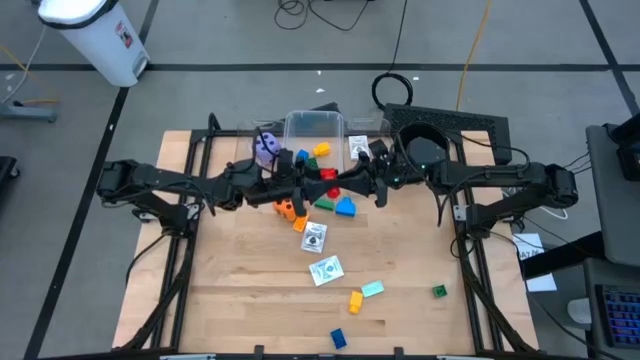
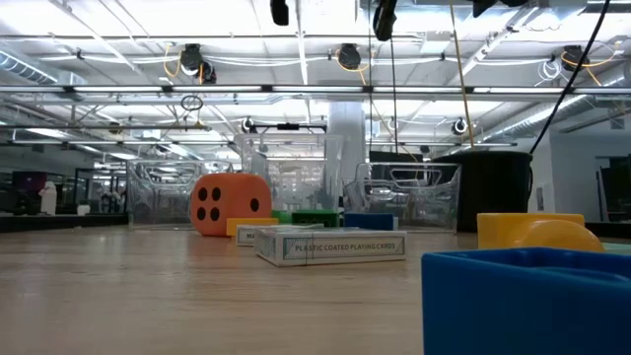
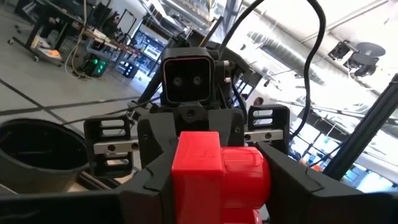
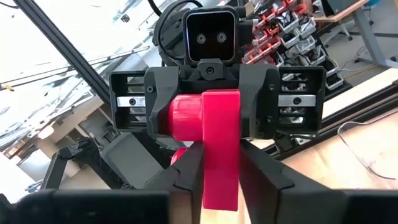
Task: Pick & Place Toys
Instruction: Put the red two stud game piece into the middle transparent bin
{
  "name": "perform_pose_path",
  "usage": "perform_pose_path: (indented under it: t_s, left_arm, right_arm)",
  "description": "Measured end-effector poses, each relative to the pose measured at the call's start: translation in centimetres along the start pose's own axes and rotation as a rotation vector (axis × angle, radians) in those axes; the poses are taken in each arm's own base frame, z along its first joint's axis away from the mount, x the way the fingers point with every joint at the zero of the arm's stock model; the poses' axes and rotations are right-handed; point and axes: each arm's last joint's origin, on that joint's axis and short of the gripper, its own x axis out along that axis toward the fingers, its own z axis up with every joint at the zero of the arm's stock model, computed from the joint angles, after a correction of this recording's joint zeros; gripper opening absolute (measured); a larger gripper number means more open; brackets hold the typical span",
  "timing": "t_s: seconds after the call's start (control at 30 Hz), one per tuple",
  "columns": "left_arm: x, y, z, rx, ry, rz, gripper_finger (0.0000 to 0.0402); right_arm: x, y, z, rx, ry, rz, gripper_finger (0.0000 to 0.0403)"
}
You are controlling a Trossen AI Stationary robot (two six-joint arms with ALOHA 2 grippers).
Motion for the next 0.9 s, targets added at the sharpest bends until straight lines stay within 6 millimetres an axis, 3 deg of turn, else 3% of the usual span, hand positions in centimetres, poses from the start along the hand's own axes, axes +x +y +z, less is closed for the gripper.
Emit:
perform_pose_path:
  t_s: [0.23, 0.4, 0.57, 0.7, 0.9]
  left_arm:
    - [0.0, 0.2, 0.2, 0.033, -0.011, 0.011, 0.0169]
    - [0.5, -0.1, 1.3, 0.092, -0.031, 0.034, 0.0169]
    - [1.7, 0.0, 4.4, 0.197, 0.061, 0.133, 0.0169]
    - [2.0, 0.6, 8.1, 0.281, 0.189, 0.211, 0.0169]
    - [0.8, 4.2, 13.3, 0.345, 0.298, 0.348, 0.0169]
  right_arm:
    - [-0.2, -0.2, 0.3, 0.042, 0.013, 0.028, 0.0180]
    - [-1.2, -0.8, 1.4, 0.052, 0.043, 0.082, 0.0231]
    - [-2.5, -1.6, 2.9, 0.040, 0.024, 0.078, 0.0255]
    - [-3.4, -2.2, 4.0, -0.010, -0.022, 0.047, 0.0262]
    - [-4.0, -3.4, 4.4, -0.020, -0.042, -0.041, 0.0262]
